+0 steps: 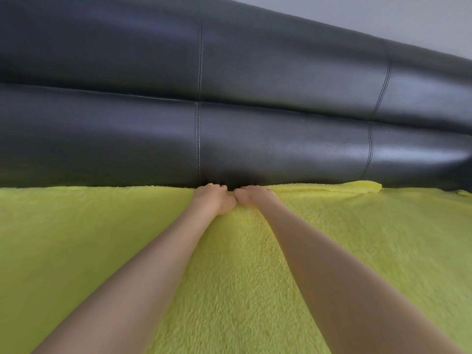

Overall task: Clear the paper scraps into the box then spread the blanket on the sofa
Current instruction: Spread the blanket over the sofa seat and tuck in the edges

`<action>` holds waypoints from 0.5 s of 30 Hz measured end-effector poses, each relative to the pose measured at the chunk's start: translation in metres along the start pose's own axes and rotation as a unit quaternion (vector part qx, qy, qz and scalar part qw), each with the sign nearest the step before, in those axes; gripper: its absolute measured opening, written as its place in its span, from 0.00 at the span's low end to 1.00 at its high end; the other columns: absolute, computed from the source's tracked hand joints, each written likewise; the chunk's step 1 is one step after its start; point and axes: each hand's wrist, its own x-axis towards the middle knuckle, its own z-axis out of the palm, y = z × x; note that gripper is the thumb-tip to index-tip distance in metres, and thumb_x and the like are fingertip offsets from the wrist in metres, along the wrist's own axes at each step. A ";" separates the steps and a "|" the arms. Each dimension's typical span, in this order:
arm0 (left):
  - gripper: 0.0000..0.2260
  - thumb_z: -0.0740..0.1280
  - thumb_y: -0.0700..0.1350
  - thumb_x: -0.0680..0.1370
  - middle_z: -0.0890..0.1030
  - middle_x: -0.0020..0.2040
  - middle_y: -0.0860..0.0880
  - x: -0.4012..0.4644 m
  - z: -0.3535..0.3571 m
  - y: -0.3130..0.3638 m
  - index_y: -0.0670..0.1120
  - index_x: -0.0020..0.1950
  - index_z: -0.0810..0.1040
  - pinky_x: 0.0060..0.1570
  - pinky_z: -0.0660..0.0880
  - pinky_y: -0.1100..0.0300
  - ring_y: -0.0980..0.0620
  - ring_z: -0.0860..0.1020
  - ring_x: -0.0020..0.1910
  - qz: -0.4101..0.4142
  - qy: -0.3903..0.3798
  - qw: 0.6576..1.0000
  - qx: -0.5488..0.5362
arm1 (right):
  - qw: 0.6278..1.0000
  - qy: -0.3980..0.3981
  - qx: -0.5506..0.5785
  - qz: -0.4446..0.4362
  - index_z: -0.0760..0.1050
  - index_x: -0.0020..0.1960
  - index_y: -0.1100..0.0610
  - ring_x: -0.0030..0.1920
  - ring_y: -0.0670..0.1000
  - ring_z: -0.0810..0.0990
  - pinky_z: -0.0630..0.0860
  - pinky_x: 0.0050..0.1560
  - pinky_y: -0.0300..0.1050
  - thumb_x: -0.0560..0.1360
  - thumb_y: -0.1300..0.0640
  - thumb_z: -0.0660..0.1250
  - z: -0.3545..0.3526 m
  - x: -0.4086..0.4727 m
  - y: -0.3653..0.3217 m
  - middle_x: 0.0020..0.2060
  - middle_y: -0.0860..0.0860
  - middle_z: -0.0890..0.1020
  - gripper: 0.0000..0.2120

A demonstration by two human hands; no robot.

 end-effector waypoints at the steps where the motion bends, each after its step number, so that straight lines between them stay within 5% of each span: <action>1: 0.22 0.47 0.50 0.81 0.70 0.70 0.46 0.001 0.004 0.000 0.46 0.71 0.67 0.63 0.65 0.50 0.46 0.66 0.70 0.002 0.012 1.000 0.000 | 1.000 -0.006 -0.005 0.005 0.69 0.70 0.53 0.67 0.56 0.70 0.65 0.59 0.52 0.79 0.50 0.45 0.000 0.003 -0.002 0.69 0.53 0.72 0.25; 4: 0.21 0.48 0.49 0.81 0.72 0.67 0.45 0.003 0.015 -0.003 0.44 0.68 0.70 0.65 0.64 0.49 0.45 0.67 0.68 0.017 0.049 0.999 -0.008 | 1.000 -0.012 0.003 0.027 0.68 0.71 0.55 0.67 0.56 0.70 0.65 0.58 0.50 0.79 0.49 0.46 -0.002 0.007 -0.005 0.68 0.54 0.72 0.25; 9: 0.17 0.49 0.48 0.81 0.76 0.62 0.45 -0.003 0.019 -0.006 0.44 0.62 0.73 0.62 0.65 0.51 0.46 0.72 0.62 0.024 0.093 0.994 -0.051 | 0.997 -0.029 0.042 0.050 0.60 0.76 0.55 0.73 0.57 0.63 0.61 0.68 0.52 0.80 0.46 0.47 -0.006 0.010 -0.008 0.73 0.55 0.66 0.27; 15: 0.18 0.56 0.52 0.80 0.74 0.64 0.47 -0.035 0.019 -0.022 0.47 0.66 0.71 0.61 0.66 0.52 0.47 0.71 0.64 -0.012 0.155 0.985 -0.072 | 0.999 0.008 0.031 0.036 0.58 0.77 0.58 0.77 0.56 0.53 0.48 0.74 0.55 0.80 0.46 0.44 0.007 0.018 -0.011 0.76 0.56 0.59 0.29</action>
